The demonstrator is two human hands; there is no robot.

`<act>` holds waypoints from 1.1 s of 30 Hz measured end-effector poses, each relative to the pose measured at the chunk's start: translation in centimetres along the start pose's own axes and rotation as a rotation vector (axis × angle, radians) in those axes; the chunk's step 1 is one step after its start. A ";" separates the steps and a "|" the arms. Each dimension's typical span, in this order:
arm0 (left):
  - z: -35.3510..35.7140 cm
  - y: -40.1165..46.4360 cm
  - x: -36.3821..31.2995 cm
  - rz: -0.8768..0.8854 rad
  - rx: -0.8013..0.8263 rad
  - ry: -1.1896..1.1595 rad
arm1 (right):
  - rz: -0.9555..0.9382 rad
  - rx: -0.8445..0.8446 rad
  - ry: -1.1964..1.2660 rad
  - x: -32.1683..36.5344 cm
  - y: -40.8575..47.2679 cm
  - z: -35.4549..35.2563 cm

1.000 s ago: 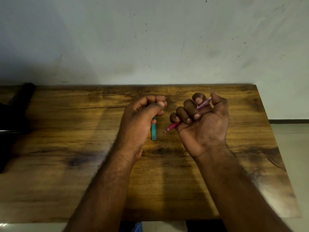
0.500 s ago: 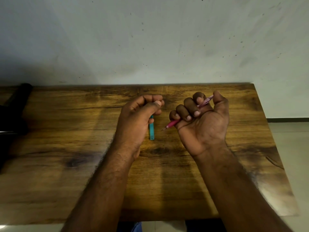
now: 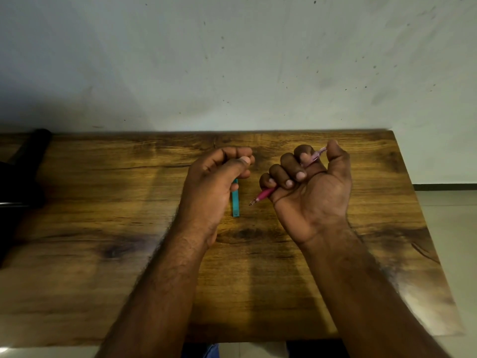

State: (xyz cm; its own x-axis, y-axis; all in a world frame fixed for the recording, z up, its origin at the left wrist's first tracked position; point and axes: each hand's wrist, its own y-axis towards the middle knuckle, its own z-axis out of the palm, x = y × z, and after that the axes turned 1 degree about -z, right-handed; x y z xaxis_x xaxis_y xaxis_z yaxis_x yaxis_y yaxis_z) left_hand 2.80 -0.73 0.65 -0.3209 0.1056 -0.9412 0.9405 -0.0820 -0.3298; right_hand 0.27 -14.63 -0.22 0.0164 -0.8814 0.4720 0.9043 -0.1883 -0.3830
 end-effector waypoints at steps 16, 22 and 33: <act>0.0 -0.1 0.0 -0.006 0.011 0.009 | 0.019 -0.009 -0.021 0.0 -0.1 0.1; 0.0 0.0 0.0 -0.004 0.015 0.011 | 0.007 -0.060 -0.073 -0.2 -0.2 0.2; 0.0 -0.1 0.1 -0.005 0.023 0.008 | -0.014 -0.057 -0.059 -0.2 -0.1 0.1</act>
State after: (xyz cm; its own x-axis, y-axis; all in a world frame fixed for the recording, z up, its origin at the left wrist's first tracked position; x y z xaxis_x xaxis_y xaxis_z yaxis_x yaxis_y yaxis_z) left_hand 2.72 -0.75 0.61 -0.3245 0.1142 -0.9390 0.9361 -0.1038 -0.3361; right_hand 0.21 -14.38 -0.16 0.0309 -0.8518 0.5229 0.8787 -0.2261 -0.4204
